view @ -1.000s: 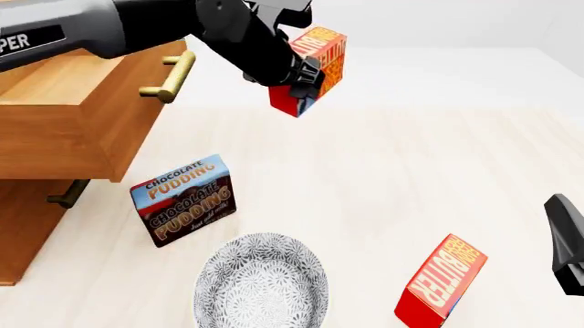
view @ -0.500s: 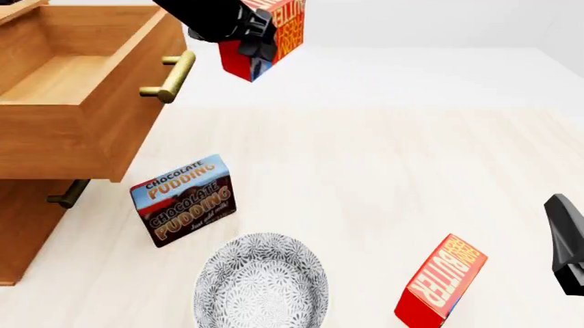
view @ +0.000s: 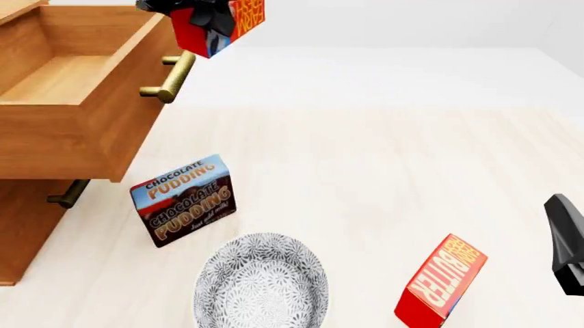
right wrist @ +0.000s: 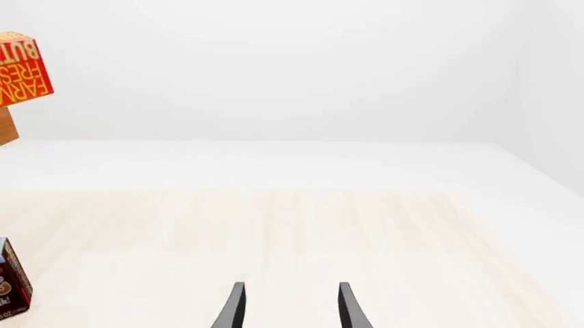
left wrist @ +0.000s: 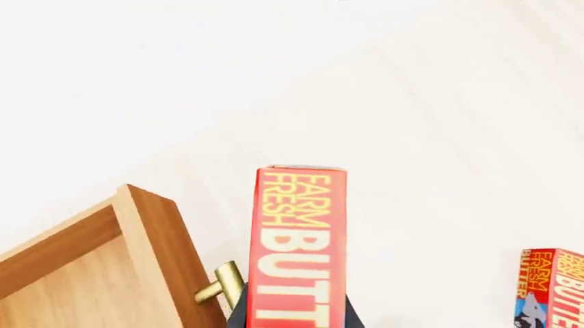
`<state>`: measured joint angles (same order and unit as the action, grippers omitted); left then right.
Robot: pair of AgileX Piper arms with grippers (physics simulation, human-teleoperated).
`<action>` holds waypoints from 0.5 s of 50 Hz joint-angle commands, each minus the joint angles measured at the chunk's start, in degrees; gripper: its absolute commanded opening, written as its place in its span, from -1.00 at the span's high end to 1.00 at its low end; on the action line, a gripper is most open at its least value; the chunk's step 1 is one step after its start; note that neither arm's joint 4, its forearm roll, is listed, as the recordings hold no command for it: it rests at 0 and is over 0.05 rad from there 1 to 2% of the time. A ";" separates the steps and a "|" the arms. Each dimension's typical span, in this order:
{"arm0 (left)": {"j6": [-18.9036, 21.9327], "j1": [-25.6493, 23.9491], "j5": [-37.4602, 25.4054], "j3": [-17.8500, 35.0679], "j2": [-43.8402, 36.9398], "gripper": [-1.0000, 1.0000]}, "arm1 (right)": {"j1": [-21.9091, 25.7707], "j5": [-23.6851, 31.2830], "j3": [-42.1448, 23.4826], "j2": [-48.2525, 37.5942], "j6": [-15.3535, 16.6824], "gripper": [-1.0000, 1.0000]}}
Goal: Put the butter at the front in the top drawer of the cabinet and close it.
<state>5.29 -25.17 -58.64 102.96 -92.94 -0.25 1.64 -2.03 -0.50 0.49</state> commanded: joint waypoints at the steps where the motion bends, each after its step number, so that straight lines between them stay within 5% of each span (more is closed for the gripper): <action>1: 1.46 2.73 -3.35 2.05 3.02 1.00 | 0.04 -0.02 0.40 0.40 -0.12 -1.00; 25: 2.52 11.02 -8.93 2.25 8.95 1.00 | 0.04 -0.02 0.40 0.40 -0.14 -1.00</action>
<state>6.16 -17.70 -65.45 104.94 -87.65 -0.25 1.64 -2.03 -0.50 0.48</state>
